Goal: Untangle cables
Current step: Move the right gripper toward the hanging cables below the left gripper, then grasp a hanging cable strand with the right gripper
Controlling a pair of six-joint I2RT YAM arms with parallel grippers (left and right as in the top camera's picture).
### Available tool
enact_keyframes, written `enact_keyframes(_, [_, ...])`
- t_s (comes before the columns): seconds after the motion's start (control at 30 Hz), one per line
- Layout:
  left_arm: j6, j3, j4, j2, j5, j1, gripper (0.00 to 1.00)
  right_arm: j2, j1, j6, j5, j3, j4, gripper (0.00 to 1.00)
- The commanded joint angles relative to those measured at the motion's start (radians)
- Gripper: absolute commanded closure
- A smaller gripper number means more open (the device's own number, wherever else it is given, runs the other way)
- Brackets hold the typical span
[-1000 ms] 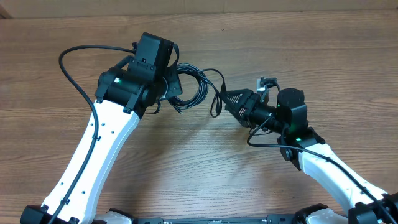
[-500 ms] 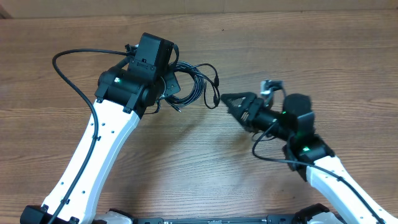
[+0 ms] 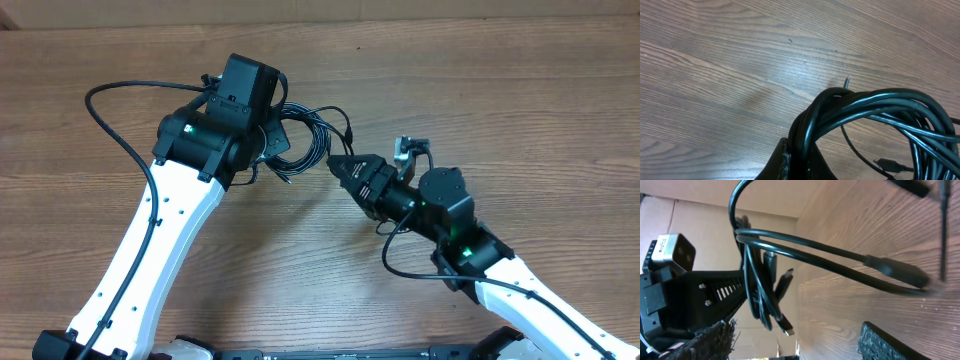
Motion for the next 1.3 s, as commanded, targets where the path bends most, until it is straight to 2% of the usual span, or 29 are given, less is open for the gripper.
enact_keyframes(0.0, [-0.021, 0.02, 0.004, -0.001, 0.031, 0.003, 0.96, 0.006, 0.011, 0.014, 0.119, 0.023, 0.018, 0.29])
enact_keyframes(0.17, [-0.021, 0.02, 0.005, -0.001, 0.048, 0.003, 0.96, 0.029, 0.013, 0.061, 0.129, 0.023, 0.068, 0.39])
enact_keyframes(0.4, [-0.021, 0.02, 0.005, -0.001, 0.087, 0.003, 0.96, 0.099, 0.057, 0.161, 0.119, 0.023, 0.193, 0.43])
enact_keyframes(0.6, [-0.021, 0.02, 0.009, -0.001, 0.12, -0.003, 0.96, 0.156, 0.082, 0.164, 0.191, 0.023, 0.261, 0.47])
enact_keyframes(0.83, [-0.02, 0.02, 0.007, -0.001, 0.076, -0.065, 0.96, 0.196, 0.082, 0.158, 0.201, 0.023, 0.296, 0.62])
enact_keyframes(0.9, [-0.02, 0.02, 0.005, -0.001, 0.059, -0.078, 0.96, 0.202, 0.082, 0.123, 0.206, 0.023, 0.289, 0.67])
enact_keyframes(1.03, [-0.017, 0.02, 0.001, -0.001, 0.063, -0.087, 0.96, 0.207, 0.082, 0.037, 0.23, 0.023, 0.234, 0.9])
enact_keyframes(1.1, [-0.018, 0.02, 0.002, -0.001, 0.064, -0.083, 0.96, 0.207, 0.082, -0.021, 0.231, 0.023, 0.204, 0.96])
enact_keyframes(1.2, [-0.058, 0.021, 0.014, -0.002, 0.108, -0.06, 0.96, 0.207, 0.082, -0.124, 0.23, 0.023, 0.175, 0.96])
enact_keyframes(1.27, [-0.098, 0.021, 0.034, -0.002, 0.208, -0.033, 0.96, 0.207, 0.082, -0.209, 0.23, 0.023, 0.163, 0.96])
